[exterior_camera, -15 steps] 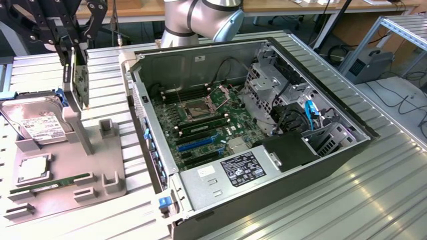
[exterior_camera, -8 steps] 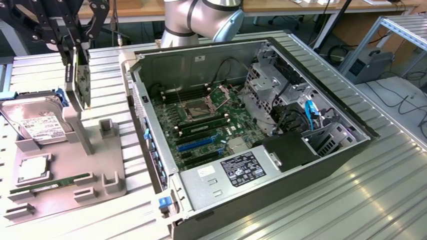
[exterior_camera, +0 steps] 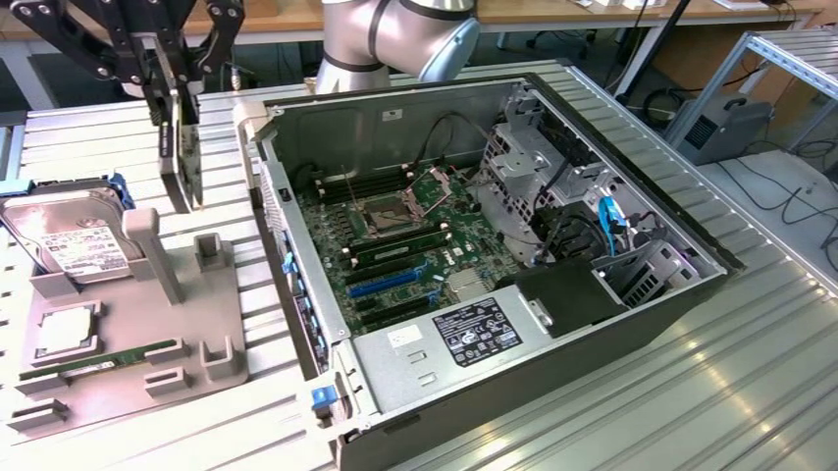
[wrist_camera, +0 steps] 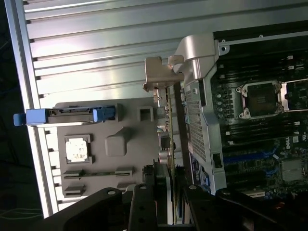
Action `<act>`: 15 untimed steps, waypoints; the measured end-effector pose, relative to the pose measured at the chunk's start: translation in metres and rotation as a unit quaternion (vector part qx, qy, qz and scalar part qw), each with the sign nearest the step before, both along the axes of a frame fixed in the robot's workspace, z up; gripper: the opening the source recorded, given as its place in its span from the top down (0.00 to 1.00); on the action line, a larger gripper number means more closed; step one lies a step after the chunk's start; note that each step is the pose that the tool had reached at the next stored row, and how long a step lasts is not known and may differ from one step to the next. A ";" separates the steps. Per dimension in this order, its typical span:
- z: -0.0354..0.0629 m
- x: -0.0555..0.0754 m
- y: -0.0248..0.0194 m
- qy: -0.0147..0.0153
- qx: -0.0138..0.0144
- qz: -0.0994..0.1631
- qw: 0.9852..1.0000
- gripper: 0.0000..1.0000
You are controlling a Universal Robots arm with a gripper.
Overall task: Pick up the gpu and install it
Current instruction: 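Pick up the gpu and move the gpu toward the slot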
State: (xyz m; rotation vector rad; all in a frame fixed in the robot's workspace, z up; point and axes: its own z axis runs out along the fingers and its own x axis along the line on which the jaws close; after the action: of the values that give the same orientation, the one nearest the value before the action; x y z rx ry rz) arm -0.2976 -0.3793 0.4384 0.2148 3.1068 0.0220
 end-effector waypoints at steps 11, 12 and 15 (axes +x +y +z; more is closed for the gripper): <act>-0.0006 0.033 0.0000 0.000 0.000 0.000 1.000 0.73; -0.0006 0.036 0.0000 0.000 0.000 0.000 1.000 0.73; -0.0008 0.049 0.0000 0.000 0.000 0.000 1.000 0.73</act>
State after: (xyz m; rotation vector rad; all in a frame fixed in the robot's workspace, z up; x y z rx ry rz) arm -0.2484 -0.3793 0.4376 0.2149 3.1069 0.0221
